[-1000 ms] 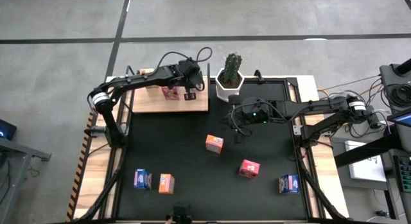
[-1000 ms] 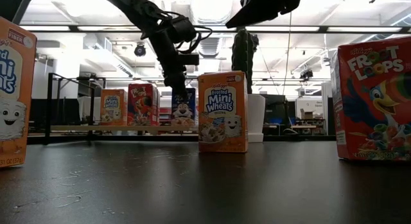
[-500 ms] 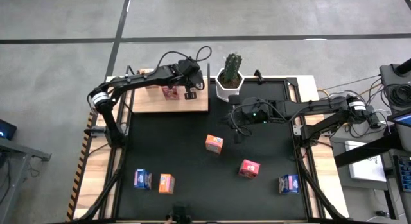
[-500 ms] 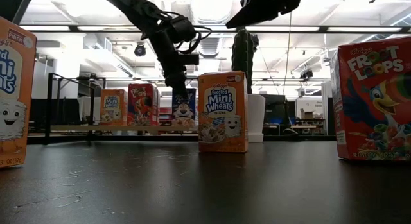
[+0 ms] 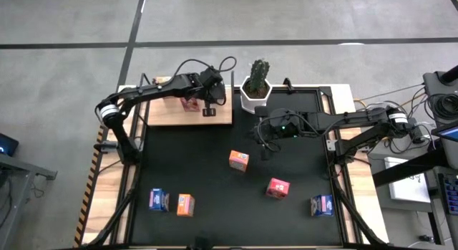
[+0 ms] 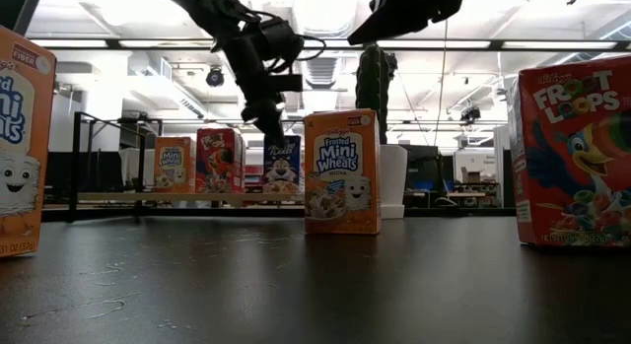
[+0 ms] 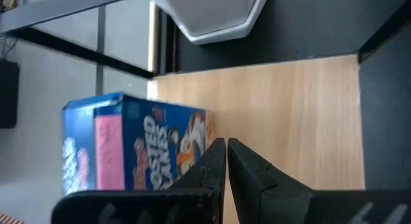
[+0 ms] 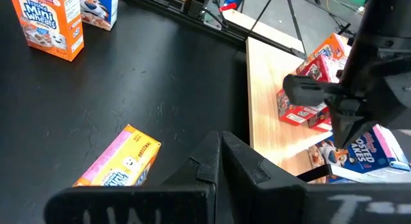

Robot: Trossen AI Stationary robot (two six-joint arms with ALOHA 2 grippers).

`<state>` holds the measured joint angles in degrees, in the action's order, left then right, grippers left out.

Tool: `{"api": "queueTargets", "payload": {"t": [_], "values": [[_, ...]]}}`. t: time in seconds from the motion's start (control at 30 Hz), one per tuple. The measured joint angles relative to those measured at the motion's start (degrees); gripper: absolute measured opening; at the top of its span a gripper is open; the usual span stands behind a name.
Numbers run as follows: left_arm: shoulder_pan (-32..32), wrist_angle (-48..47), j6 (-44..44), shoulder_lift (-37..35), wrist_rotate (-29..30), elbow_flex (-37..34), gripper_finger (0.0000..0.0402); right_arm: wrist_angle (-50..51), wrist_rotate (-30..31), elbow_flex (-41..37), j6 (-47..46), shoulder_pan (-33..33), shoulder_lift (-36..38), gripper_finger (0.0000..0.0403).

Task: Stack cereal on shelf
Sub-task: Put the middle blue cereal box on the shelf

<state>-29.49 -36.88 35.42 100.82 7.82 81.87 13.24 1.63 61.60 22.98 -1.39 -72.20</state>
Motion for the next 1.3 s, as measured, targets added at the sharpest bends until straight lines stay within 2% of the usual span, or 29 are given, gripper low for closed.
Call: {"api": "queueTargets", "payload": {"t": [0.3,0.67,0.87,1.3], "values": [[-0.63,1.81,1.26,2.31,6.51,-0.04,0.0001,0.06,0.02,0.00,0.15,0.00,0.00,0.0009],[-1.60,2.87,1.55,3.83,6.87,-0.13,0.0001,-0.01,0.00,0.00,0.20,0.00,0.00,0.0009],[-1.86,3.54,2.27,3.86,9.70,-0.13,0.0001,-0.05,0.00,0.00,0.59,0.00,0.00,0.0009],[-1.85,5.23,2.03,3.86,9.69,-0.13,0.0001,-0.05,0.00,0.00,0.59,0.00,0.00,0.0009]]}}
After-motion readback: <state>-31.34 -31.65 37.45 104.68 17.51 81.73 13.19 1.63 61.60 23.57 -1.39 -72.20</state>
